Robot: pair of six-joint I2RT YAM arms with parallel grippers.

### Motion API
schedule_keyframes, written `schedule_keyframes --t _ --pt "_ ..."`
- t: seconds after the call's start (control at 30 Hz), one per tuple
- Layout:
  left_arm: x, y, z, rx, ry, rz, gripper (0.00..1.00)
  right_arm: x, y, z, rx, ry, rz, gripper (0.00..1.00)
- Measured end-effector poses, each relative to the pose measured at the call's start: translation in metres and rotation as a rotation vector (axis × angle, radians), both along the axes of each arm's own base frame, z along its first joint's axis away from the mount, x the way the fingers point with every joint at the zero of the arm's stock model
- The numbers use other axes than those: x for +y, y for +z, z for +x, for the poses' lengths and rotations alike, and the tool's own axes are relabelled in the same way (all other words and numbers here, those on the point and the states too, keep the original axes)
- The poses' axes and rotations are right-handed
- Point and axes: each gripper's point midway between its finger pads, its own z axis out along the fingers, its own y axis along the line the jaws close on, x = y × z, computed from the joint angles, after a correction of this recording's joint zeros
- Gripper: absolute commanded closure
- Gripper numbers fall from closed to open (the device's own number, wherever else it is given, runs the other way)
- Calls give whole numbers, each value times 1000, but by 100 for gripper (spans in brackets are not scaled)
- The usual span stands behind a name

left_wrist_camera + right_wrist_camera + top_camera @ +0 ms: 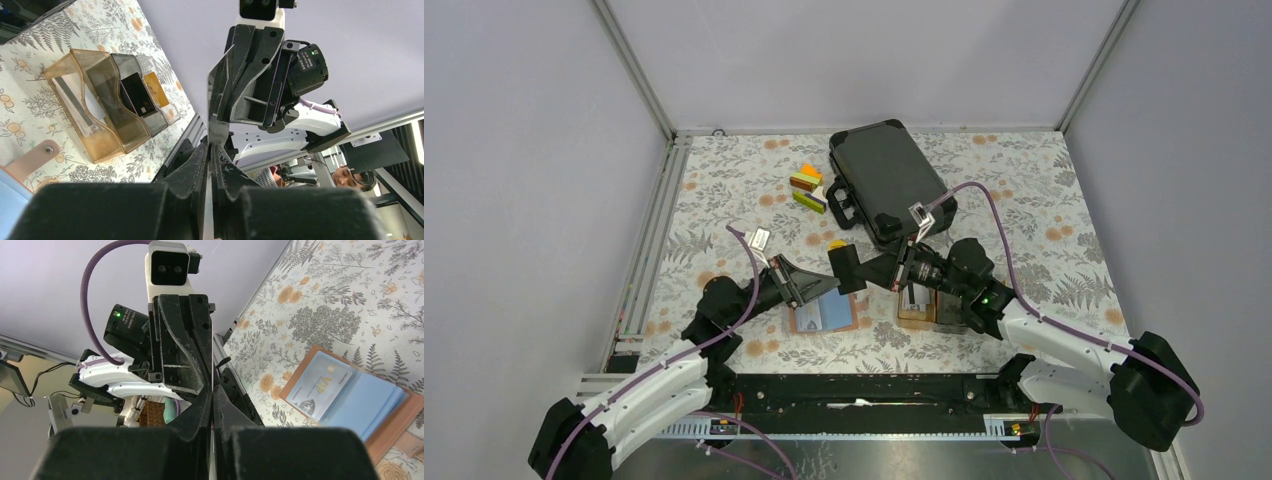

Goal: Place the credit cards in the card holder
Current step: Insert the credit card into the card holder.

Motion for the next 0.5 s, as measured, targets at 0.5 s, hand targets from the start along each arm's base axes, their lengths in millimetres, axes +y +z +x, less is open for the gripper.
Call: schedule_keyframes --t 0.5 --pt "-9 -24 8 93 -15 111 100 -9 -26 5 33 -48 -43 100"
